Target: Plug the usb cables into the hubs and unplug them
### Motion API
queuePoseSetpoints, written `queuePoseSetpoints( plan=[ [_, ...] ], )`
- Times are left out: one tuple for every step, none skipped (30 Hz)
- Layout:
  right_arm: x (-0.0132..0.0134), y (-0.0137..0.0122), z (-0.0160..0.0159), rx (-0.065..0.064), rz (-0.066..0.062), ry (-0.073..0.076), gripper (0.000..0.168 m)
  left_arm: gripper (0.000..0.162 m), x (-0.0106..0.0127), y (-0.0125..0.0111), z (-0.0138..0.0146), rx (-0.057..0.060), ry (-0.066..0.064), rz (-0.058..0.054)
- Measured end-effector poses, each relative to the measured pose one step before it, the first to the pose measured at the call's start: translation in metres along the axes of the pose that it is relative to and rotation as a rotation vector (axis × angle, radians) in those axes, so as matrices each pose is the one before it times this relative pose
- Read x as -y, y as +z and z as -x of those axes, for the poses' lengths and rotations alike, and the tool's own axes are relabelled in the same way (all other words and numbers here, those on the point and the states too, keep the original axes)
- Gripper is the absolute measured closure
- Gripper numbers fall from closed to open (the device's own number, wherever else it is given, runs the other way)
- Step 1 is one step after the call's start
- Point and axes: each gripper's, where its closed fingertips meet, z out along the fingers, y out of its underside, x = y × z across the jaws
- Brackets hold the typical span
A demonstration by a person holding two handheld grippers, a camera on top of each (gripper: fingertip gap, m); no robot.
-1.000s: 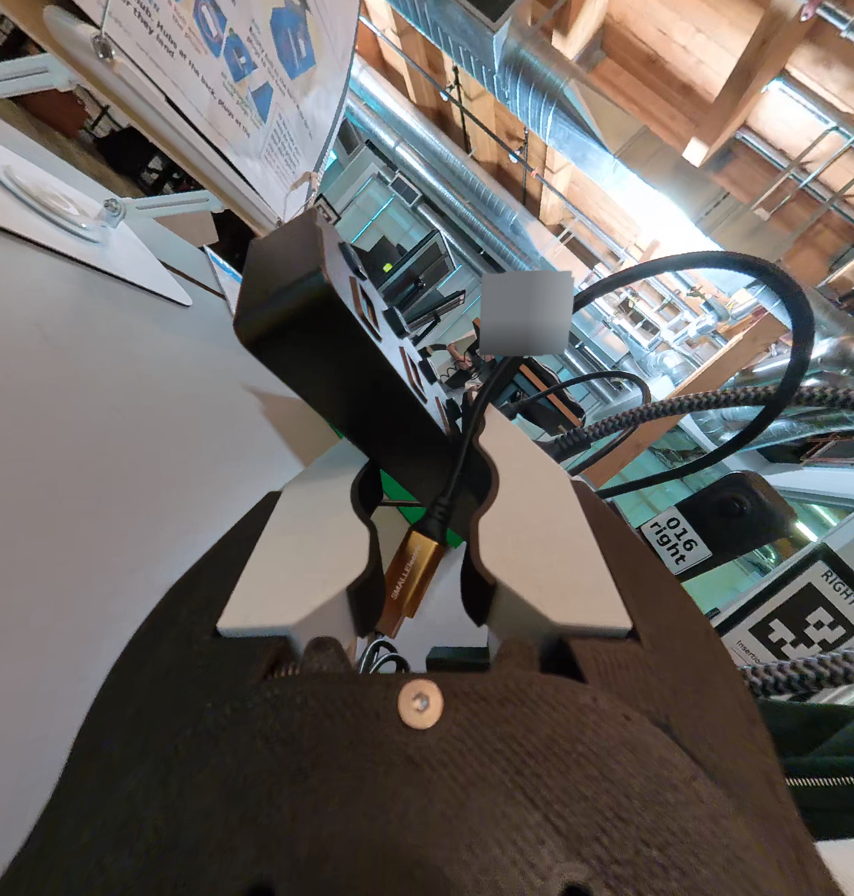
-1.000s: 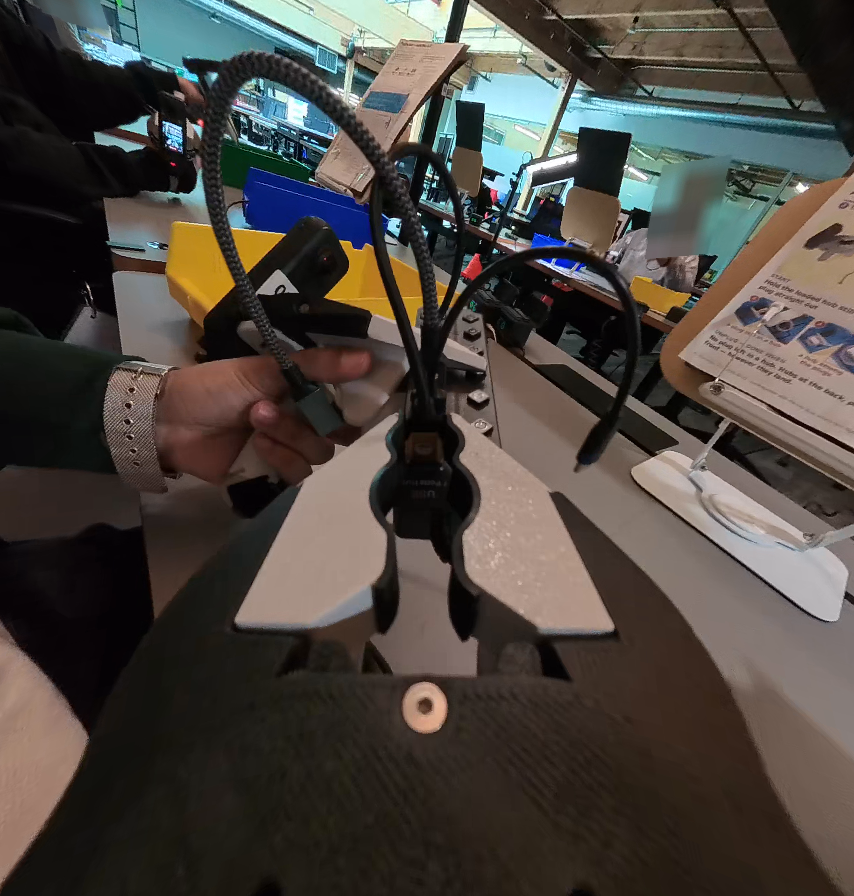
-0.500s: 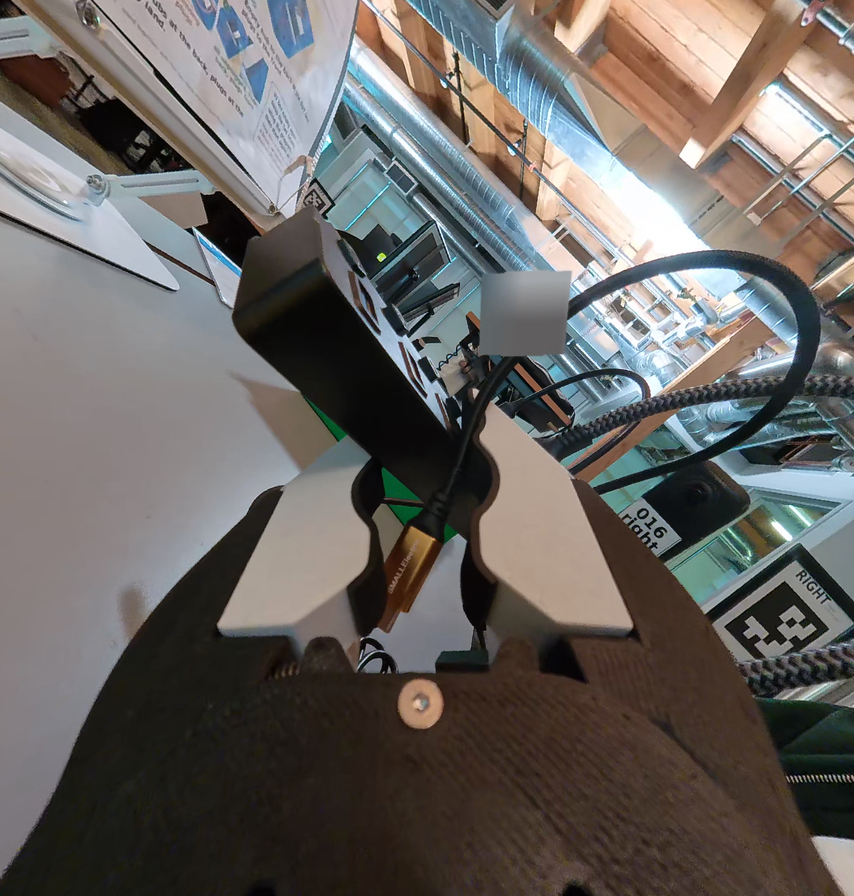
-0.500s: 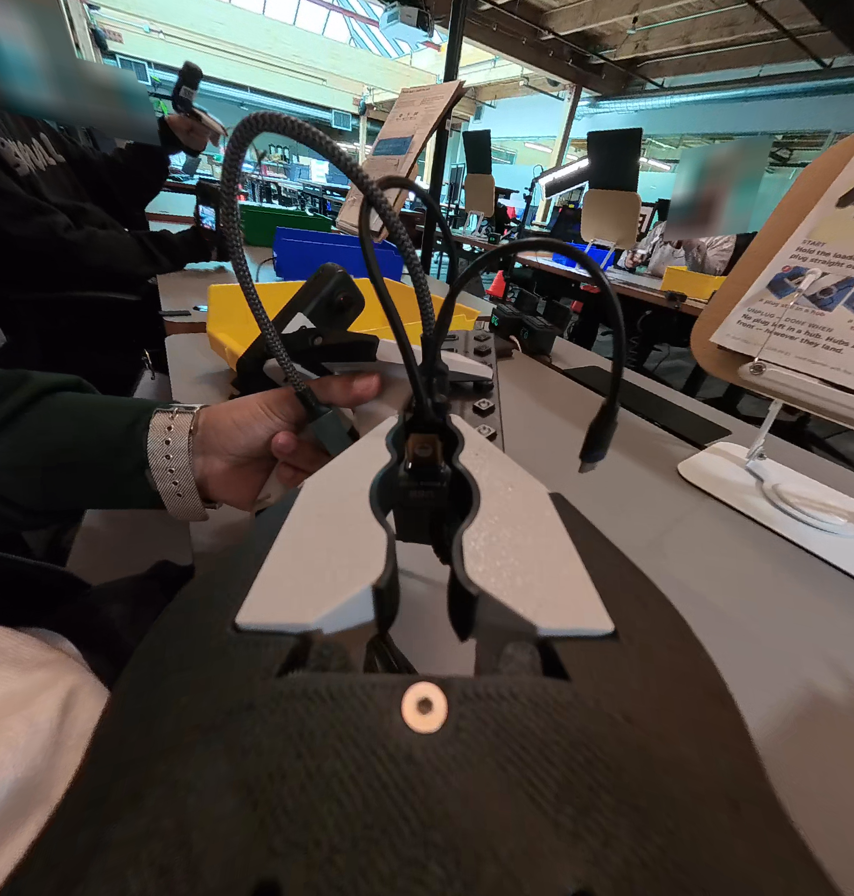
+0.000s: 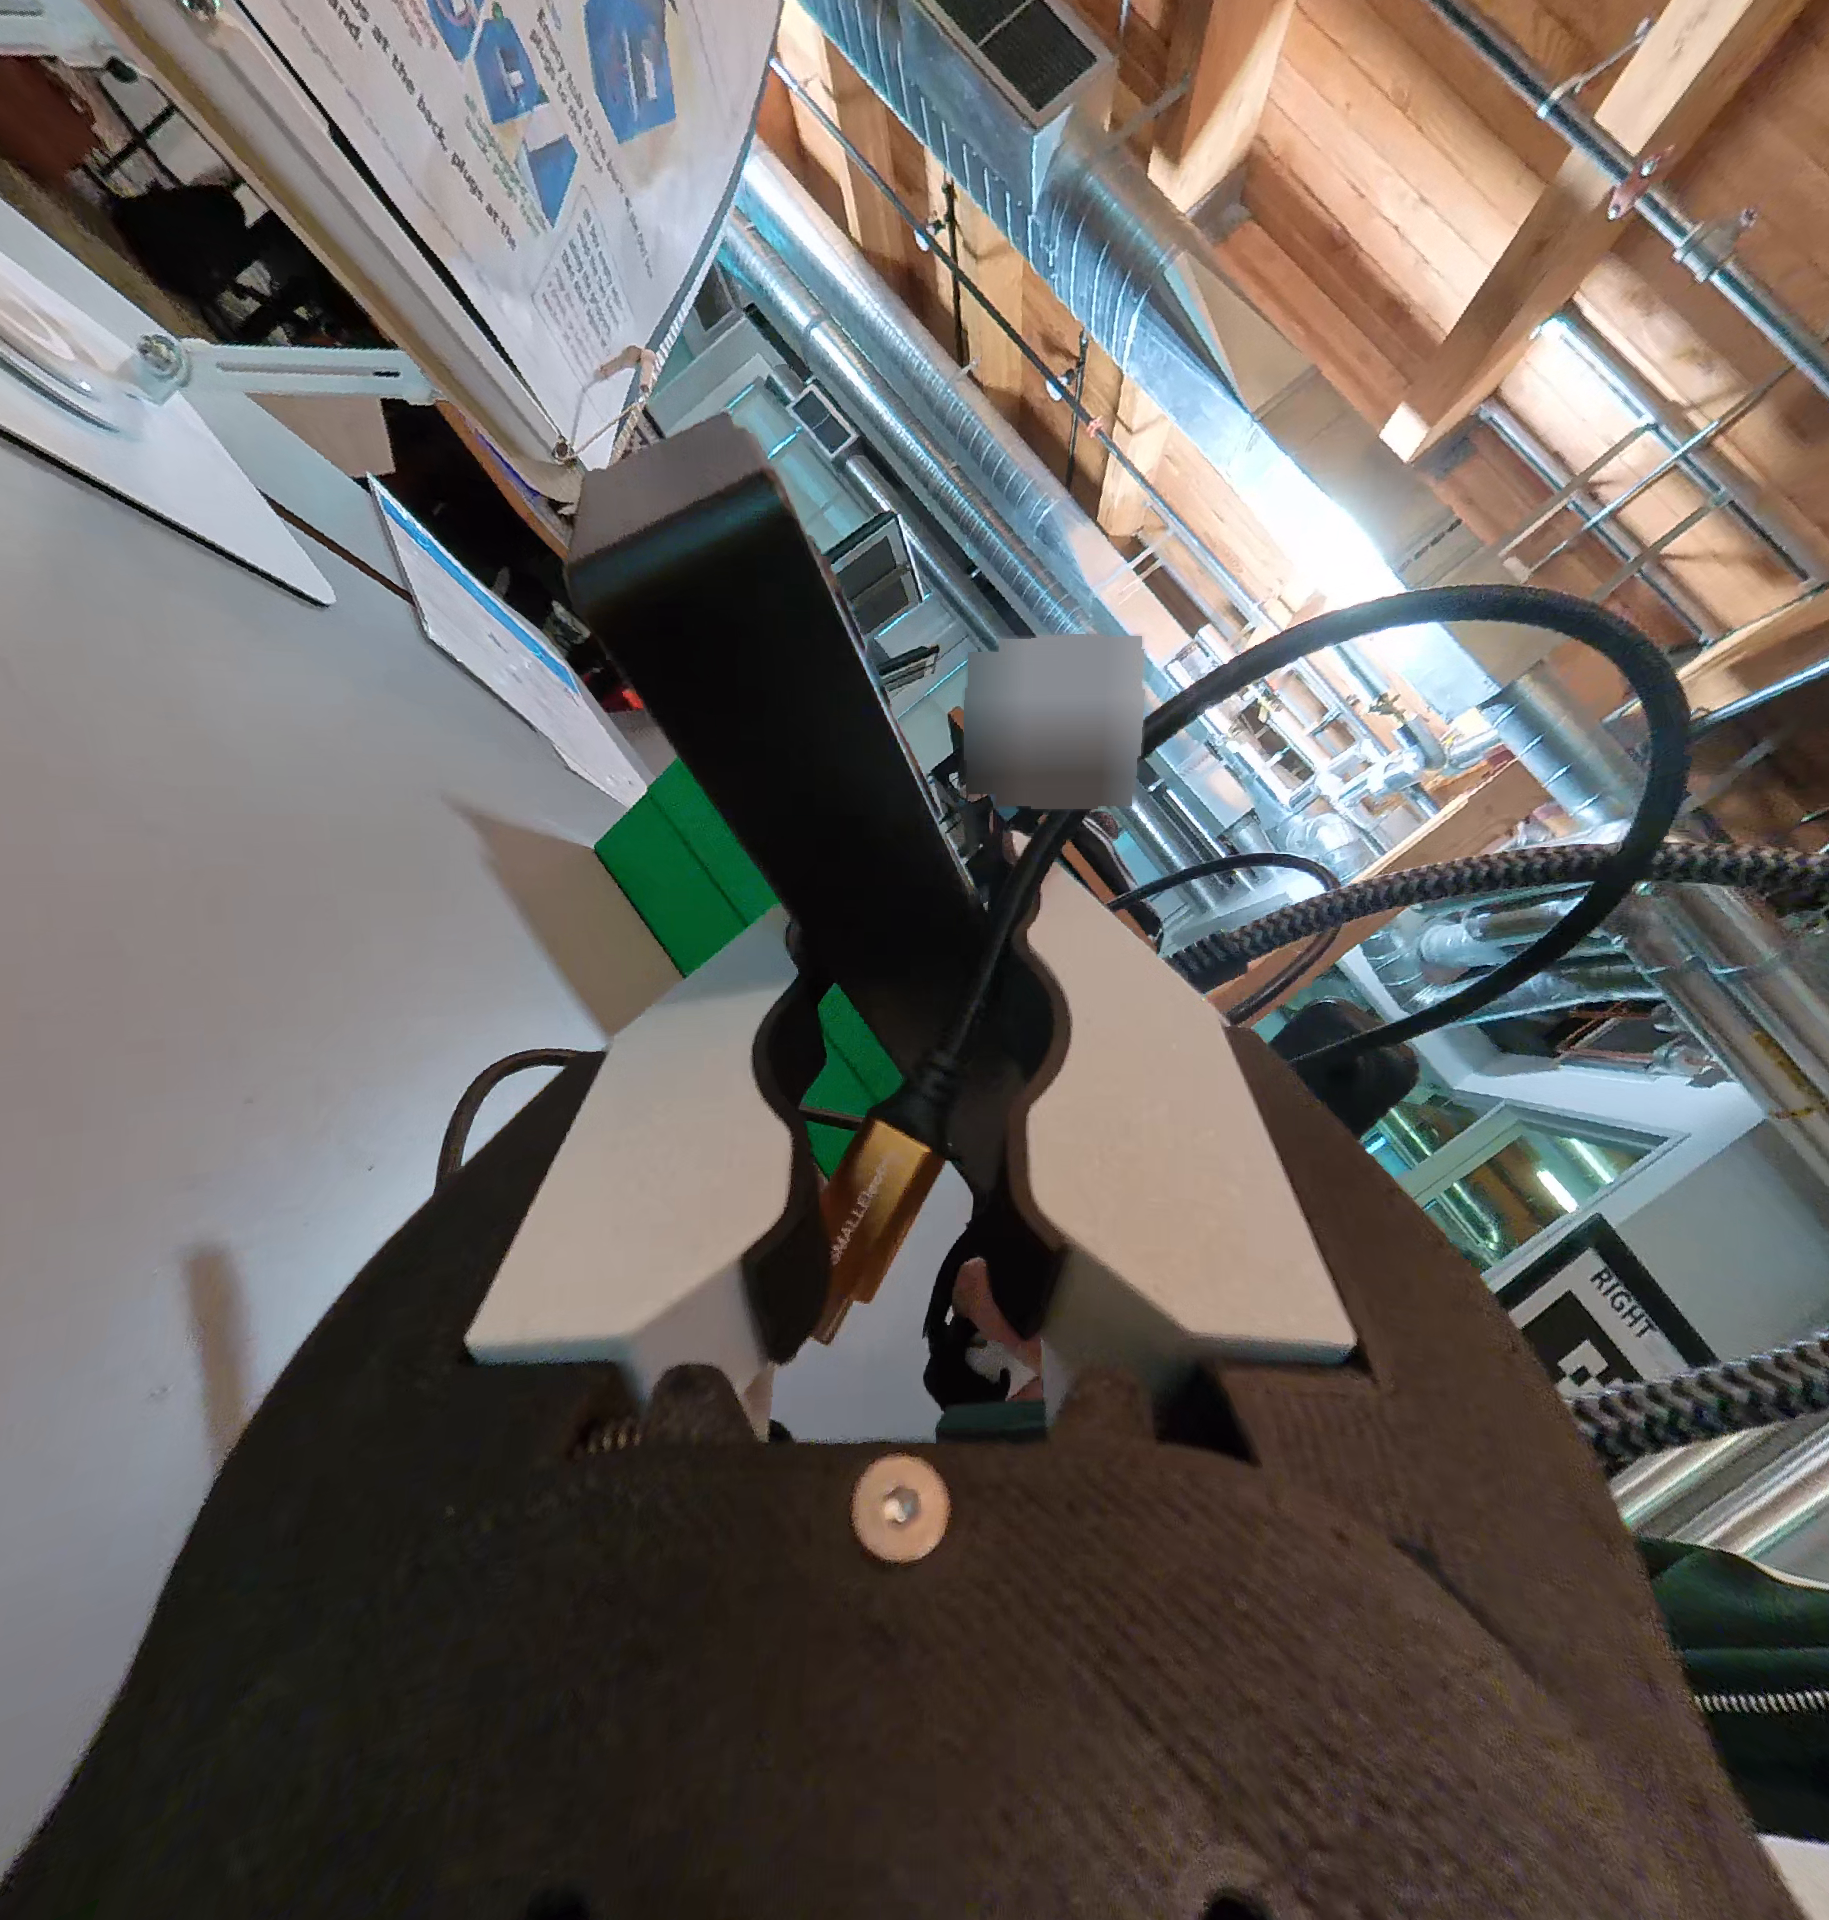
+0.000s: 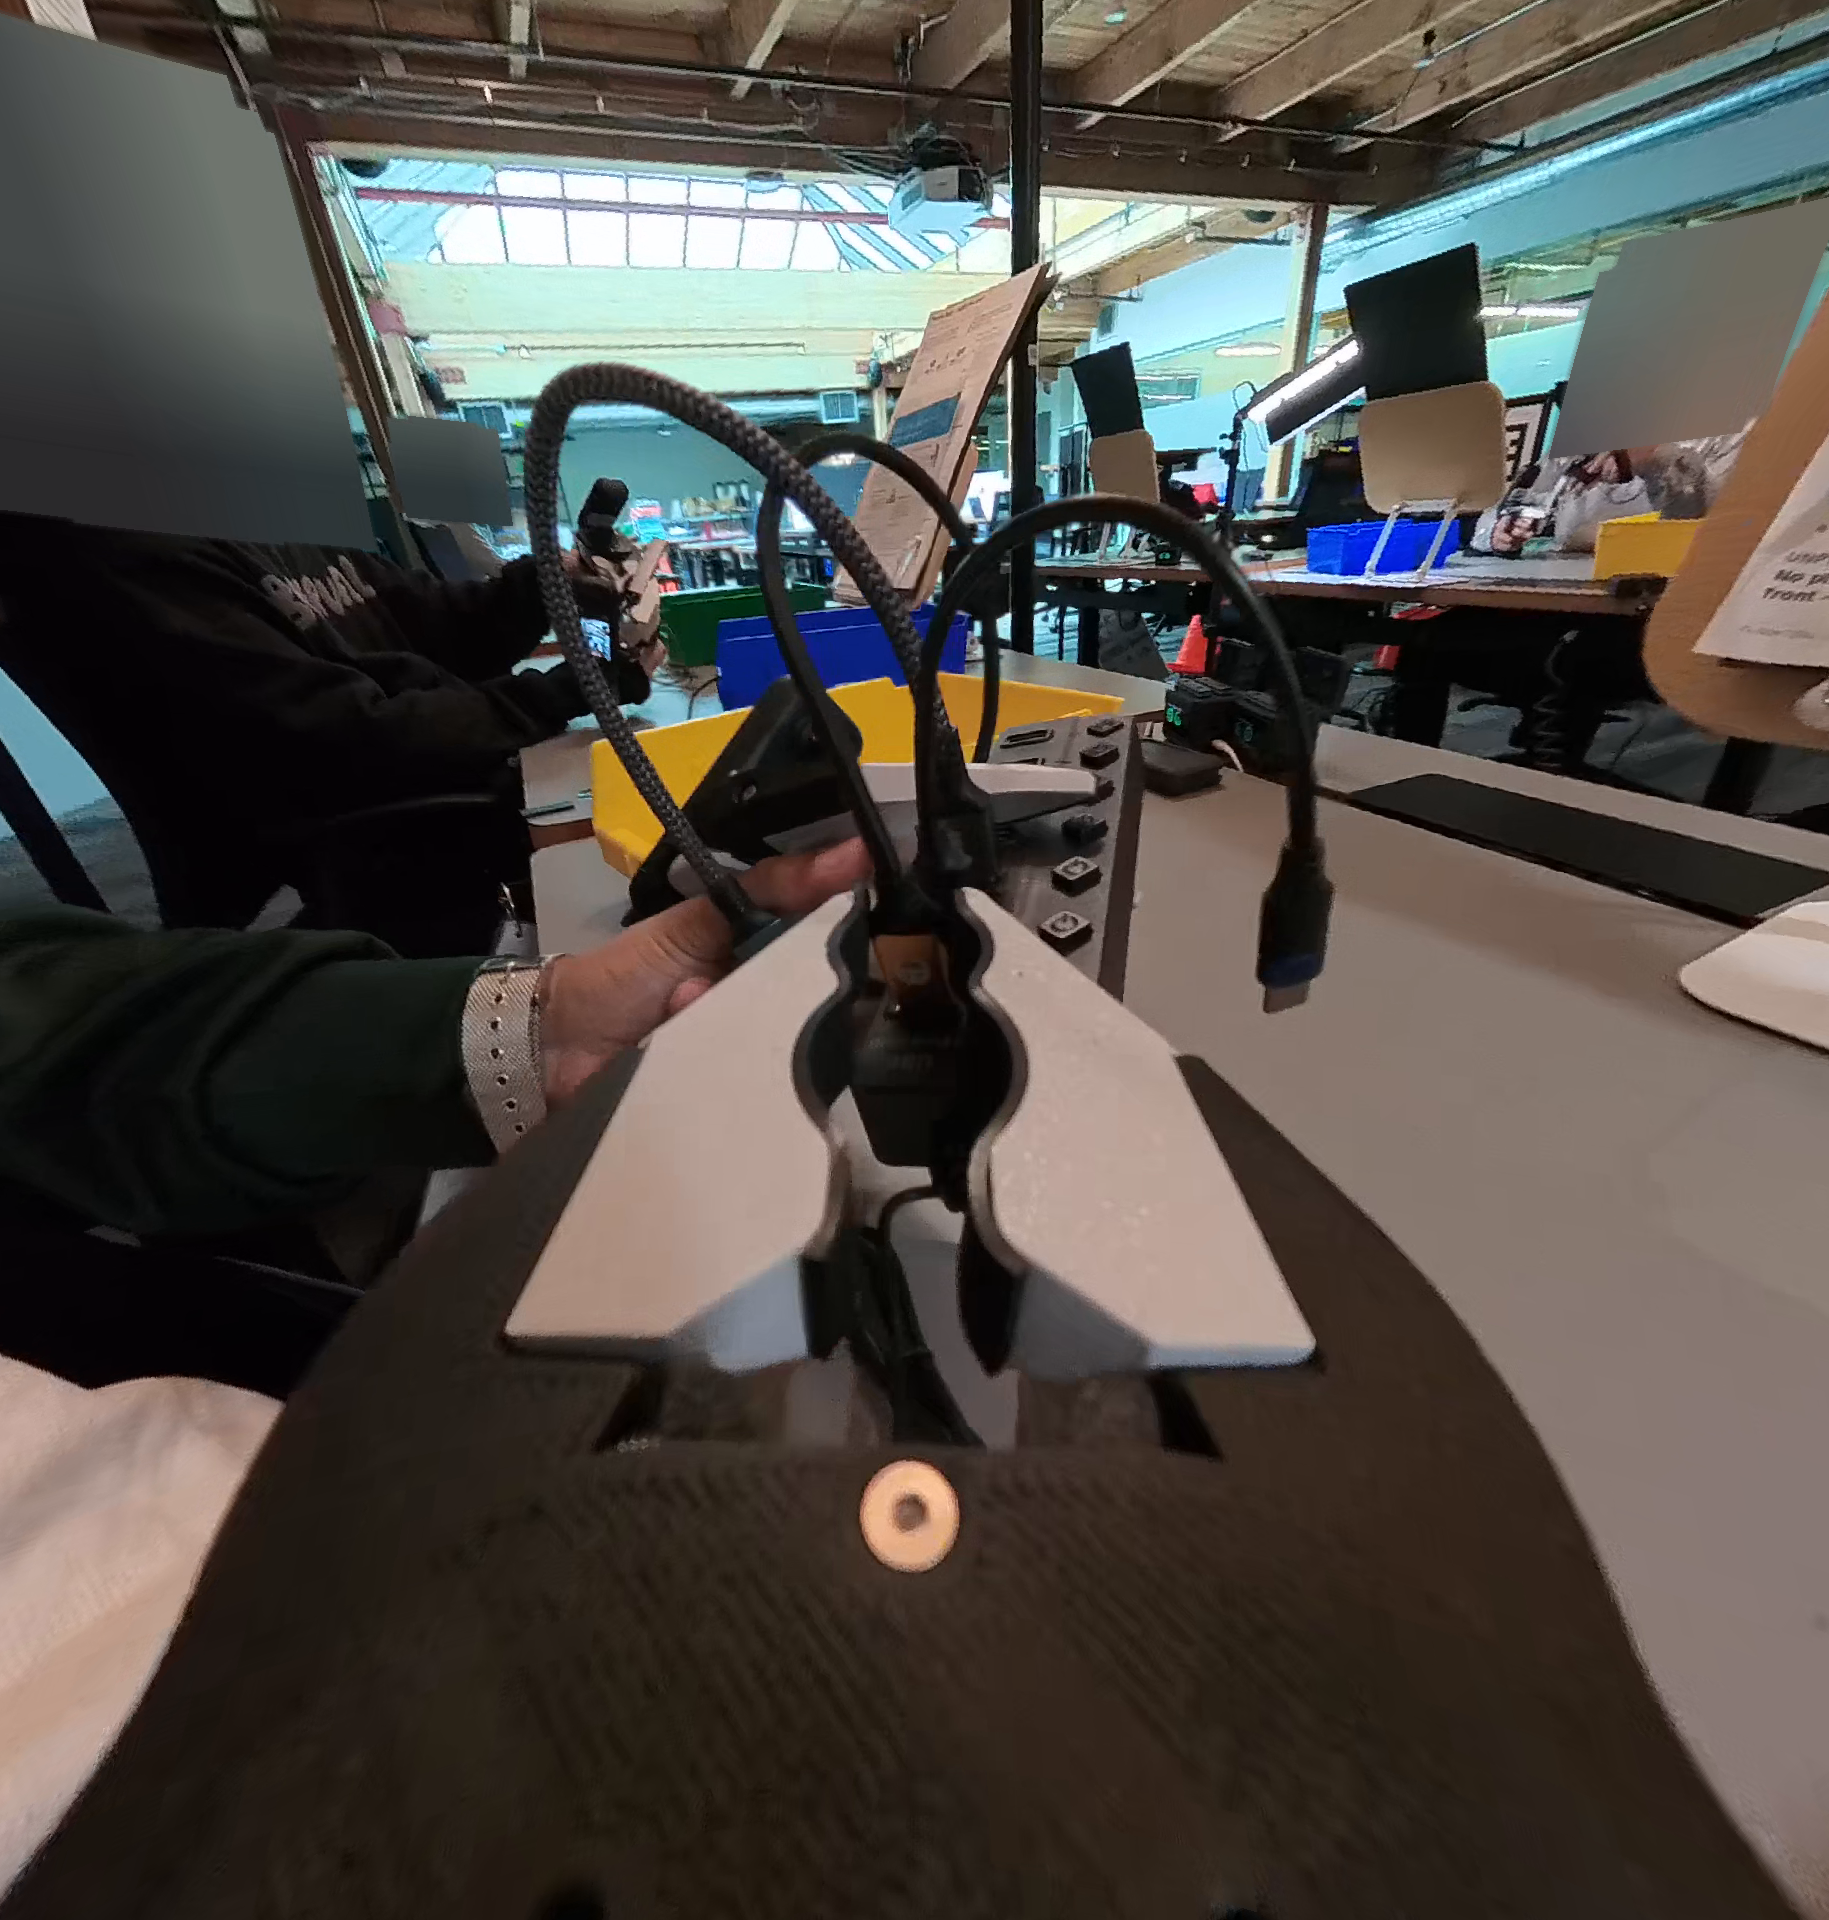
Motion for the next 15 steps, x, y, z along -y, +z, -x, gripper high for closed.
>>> queuePoseSetpoints(
  plan=[
    [0.00048,0.00004,0.00064,0.0080,-0.0073,0.0134,0.156,0.129,0.00048,-0.00009,-0.00053,-0.0039,-0.0034,-0.0004],
    [0.00077,0.00002,0.00075,0.0081,-0.0078,0.0134,0.156,0.129,0.00065,-0.00011,-0.00084,-0.0018,0.0013,-0.0016],
    [0.00104,-0.00005,0.00073,0.0072,-0.0077,0.0102,0.156,0.130,0.00022,0.00001,-0.00086,-0.0029,-0.0012,-0.0002],
    [0.00124,-0.00033,0.00091,0.0087,-0.0080,0.0105,0.157,0.131,0.00008,0.00002,-0.00064,-0.0053,-0.0088,-0.0009],
    [0.00198,-0.00074,0.00055,0.0104,-0.0144,0.0162,0.157,0.131,-0.00018,-0.00004,0.00034,-0.0016,-0.0115,-0.0033],
    [0.00270,-0.00107,-0.00060,0.0055,-0.0197,0.0224,0.159,0.131,-0.00095,-0.00005,0.00182,0.0011,-0.0199,-0.0006],
    [0.00331,-0.00130,-0.00223,-0.0051,-0.0226,0.0239,0.160,0.131,-0.00315,0.00027,0.00359,0.0106,-0.0107,0.0099],
    [0.00145,-0.00046,-0.00184,-0.0031,-0.0085,0.0161,0.165,0.132,0.00044,-0.00025,0.00212,0.0066,-0.0071,-0.0151],
    [-0.00057,0.00006,-0.00073,-0.0001,0.0045,-0.0018,0.165,0.132,0.00099,0.00011,-0.00072,-0.0005,-0.0045,-0.0122],
    [0.00061,0.00005,0.00003,-0.0060,0.0001,-0.0161,0.165,0.132,0.00055,0.00027,-0.00135,0.0021,0.0144,-0.0013],
    [0.00126,0.00006,0.00093,-0.0042,0.0033,-0.0168,0.165,0.132,-0.00006,0.00022,-0.00181,-0.0033,0.0162,0.0081],
    [0.00114,-0.00025,0.00074,-0.0042,0.0041,-0.0184,0.165,0.132,-0.00073,0.00027,-0.00071,0.0022,0.0062,0.0110],
    [-0.00018,-0.00018,-0.00035,-0.0125,0.0083,-0.0303,0.165,0.132,-0.00069,-0.00023,0.00059,0.0087,0.0095,0.0053],
    [-0.00128,0.00038,-0.00173,-0.0269,0.0162,-0.0478,0.164,0.132,-0.00125,-0.00050,0.00282,0.0202,0.0159,0.0012],
    [-0.00104,0.00037,-0.00177,-0.0324,0.0180,-0.0560,0.164,0.132,-0.00202,-0.00001,0.00243,0.0073,-0.0012,0.0031]
  ],
)
